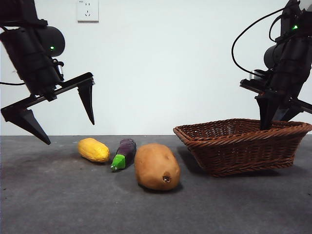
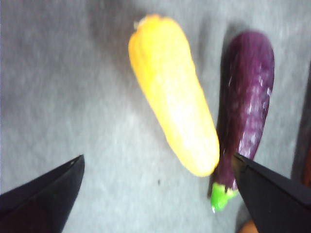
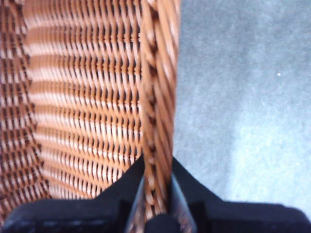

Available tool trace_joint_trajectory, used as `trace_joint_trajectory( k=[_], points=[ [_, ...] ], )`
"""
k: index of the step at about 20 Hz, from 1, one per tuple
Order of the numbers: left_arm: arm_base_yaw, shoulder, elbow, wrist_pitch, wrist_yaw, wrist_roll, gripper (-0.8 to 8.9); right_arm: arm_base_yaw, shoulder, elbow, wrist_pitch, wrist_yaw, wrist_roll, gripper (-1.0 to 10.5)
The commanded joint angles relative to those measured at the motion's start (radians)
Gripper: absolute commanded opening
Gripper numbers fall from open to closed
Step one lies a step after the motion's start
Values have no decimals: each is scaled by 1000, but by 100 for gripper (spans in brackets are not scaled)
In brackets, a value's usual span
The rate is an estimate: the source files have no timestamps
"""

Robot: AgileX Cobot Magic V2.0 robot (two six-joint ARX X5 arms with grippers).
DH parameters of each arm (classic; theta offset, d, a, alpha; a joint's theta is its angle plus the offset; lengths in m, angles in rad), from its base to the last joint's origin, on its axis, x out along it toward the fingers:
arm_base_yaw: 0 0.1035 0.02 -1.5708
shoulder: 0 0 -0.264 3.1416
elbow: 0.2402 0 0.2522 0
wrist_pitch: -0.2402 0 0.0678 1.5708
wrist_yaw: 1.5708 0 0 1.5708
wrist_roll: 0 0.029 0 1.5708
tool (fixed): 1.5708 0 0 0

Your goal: Help me put the vegetables on the table into the basket

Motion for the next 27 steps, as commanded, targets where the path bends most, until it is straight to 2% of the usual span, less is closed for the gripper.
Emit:
trace_joint_trajectory(
  k=[1,8,13,15,18,20,22,23,25,27],
  points=[
    [-19,47,46,-42,-43,-16,513,10,-7,12,-29,-6,-22,-8],
    [-65,200,243,-142,-111,-23,506,41,-100,13,-66,-8,-53,-8],
    [-98,271,302,-156,-127,-25,498,43,-171,13,-71,-2,-56,-8],
    [-108,282,302,-165,-175,-26,492,43,-195,13,-73,-2,-65,-8],
    [-108,283,302,-181,-193,-26,272,43,-219,13,-83,-2,-74,-8],
    [-108,283,302,-193,-194,-19,190,43,-228,13,-89,-2,-74,-8],
    [-108,283,301,-191,-195,23,24,43,-229,13,-98,-2,-74,-8],
    [-109,283,301,-189,-198,41,-9,43,-229,13,-103,-2,-74,-8],
    [-114,283,302,-188,-207,51,-9,43,-229,13,-109,-2,-74,-8],
    [-114,279,310,-197,-130,82,-9,43,-229,13,-116,1,-70,-8]
  ],
)
